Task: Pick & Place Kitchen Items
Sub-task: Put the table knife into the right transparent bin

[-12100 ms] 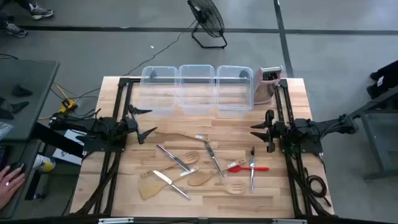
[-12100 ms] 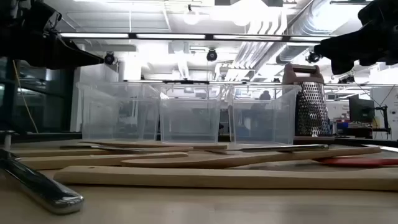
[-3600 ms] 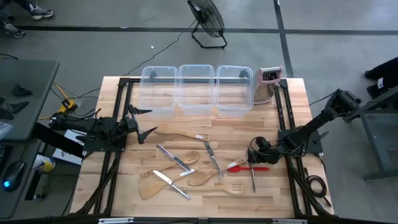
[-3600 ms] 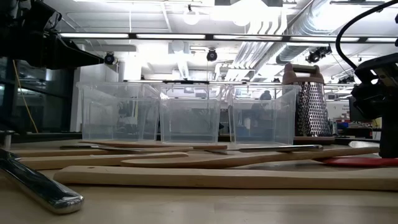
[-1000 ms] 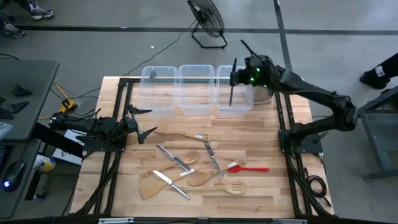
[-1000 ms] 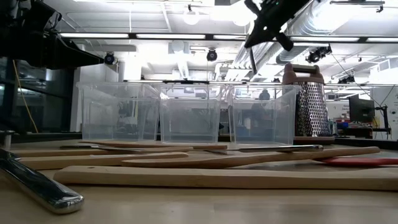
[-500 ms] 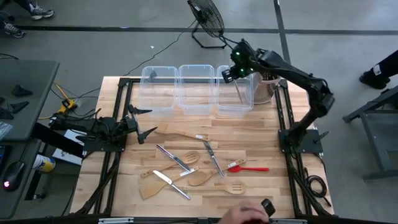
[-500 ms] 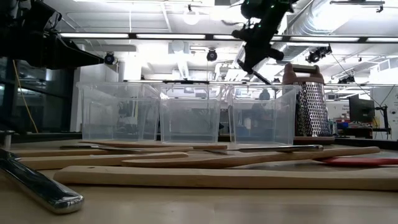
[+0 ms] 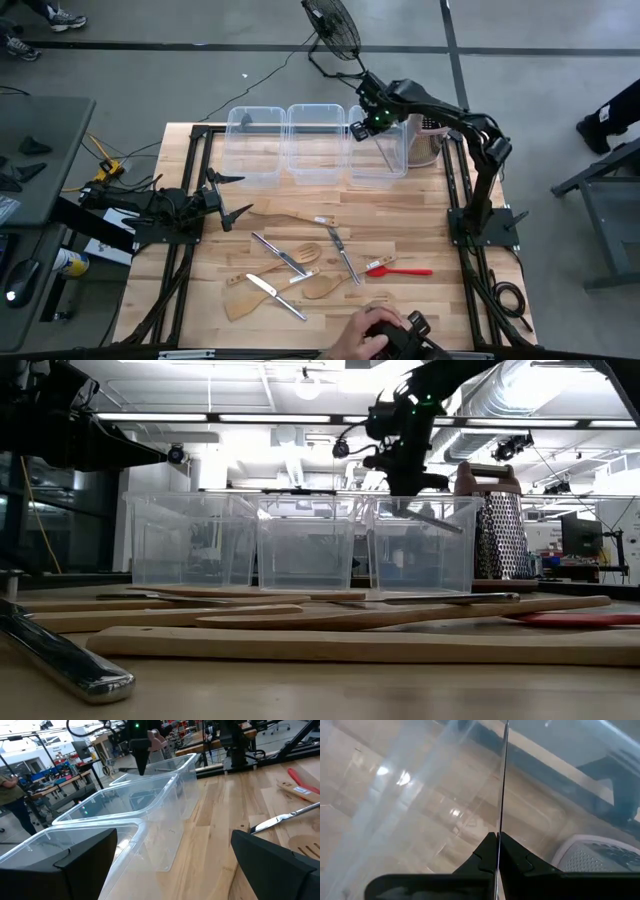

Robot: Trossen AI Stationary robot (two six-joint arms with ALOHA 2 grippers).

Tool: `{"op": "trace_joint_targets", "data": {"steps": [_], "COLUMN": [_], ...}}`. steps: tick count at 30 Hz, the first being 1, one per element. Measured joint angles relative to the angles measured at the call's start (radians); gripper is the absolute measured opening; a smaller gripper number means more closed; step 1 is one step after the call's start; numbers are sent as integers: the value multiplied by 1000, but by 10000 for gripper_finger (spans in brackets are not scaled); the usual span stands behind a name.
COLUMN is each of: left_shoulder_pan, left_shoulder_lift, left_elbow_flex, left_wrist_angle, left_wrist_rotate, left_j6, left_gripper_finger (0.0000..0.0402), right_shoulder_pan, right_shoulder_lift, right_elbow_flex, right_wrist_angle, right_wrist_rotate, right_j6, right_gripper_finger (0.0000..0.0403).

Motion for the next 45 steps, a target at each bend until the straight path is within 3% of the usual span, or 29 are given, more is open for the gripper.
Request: {"op": "trace_joint_targets", "data": {"steps": [35, 45], "left_shoulder_pan": [0, 0], "left_shoulder_lift": [0, 0], "left_elbow_flex": [0, 0], "left_wrist_angle": [0, 0], "left_wrist_rotate": [0, 0], "left_j6": [0, 0], "left_gripper_finger": [388, 388], "right_shoulder_pan": [-31, -30], "right_shoulder_lift": [152, 152], "right_elbow_flex": [-2, -2], "right_wrist_angle": [-36, -34], "right_wrist_rotate": [-37, -46], "right_j6": [42, 34], "right_gripper_finger": [4, 48]}}
